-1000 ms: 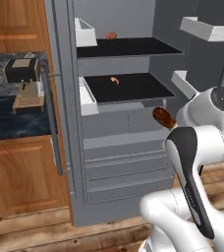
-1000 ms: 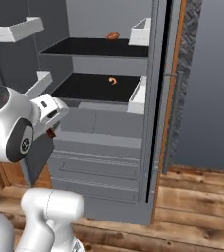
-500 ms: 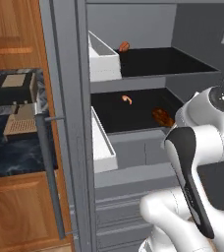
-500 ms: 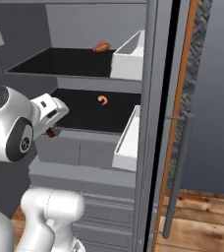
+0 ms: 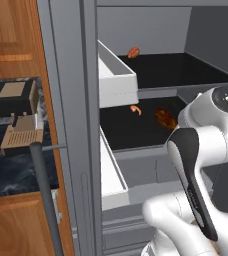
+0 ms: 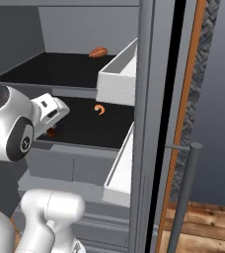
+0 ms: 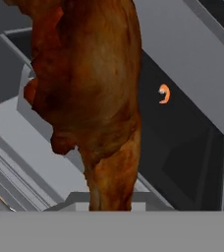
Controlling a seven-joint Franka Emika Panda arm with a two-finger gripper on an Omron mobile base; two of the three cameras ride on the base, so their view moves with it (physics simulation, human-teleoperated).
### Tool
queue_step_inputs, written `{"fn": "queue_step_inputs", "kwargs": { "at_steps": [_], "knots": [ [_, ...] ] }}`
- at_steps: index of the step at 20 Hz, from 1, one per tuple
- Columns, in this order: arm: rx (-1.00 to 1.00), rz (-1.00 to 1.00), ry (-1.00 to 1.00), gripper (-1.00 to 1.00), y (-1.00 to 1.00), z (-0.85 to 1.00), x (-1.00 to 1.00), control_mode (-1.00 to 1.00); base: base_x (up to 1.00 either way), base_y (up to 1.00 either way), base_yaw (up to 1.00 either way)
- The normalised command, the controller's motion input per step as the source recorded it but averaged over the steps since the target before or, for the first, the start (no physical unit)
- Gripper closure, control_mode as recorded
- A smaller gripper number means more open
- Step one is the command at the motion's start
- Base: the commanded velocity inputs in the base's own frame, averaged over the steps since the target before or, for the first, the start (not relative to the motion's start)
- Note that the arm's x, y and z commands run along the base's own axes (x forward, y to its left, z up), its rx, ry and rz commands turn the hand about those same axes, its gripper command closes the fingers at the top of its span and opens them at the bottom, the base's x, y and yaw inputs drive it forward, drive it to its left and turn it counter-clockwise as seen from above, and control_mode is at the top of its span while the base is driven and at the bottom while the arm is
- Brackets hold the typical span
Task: Transport the chicken drumstick and garlic to the fridge. Place the chicken drumstick on the rack containing meat and place the garlic on the rack containing the vegetable, ensuring meats and vegetables are on different racks.
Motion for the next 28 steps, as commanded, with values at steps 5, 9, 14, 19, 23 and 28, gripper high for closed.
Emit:
{"fn": "queue_step_inputs", "kwargs": {
  "at_steps": [5, 9, 14, 19, 23, 28],
  "knots": [
    [0.0, 0.0, 0.0, 1.0, 0.0, -0.04, 0.14, -1.0, 0.6, 0.0, 0.0],
    [-0.03, 0.0, 0.0, 1.0, 0.0, -0.52, 0.64, -1.0, 0.0, 0.0, 0.0],
    [0.0, 0.0, 0.01, 1.0, 0.0, -0.4, 0.9, -1.0, 0.0, 0.0, 0.0],
    [0.0, 0.0, 0.0, 1.0, -0.08, -0.27, 0.94, -1.0, 0.0, 0.0, 0.0],
    [0.0, 0.0, 0.07, 1.0, -0.08, -0.44, 0.9, -1.0, 0.0, 0.0, 0.0],
    [0.0, 0.0, 0.08, 1.0, 0.0, -0.58, 0.8, -1.0, 0.0, 0.0, 0.0]
  ]
}}
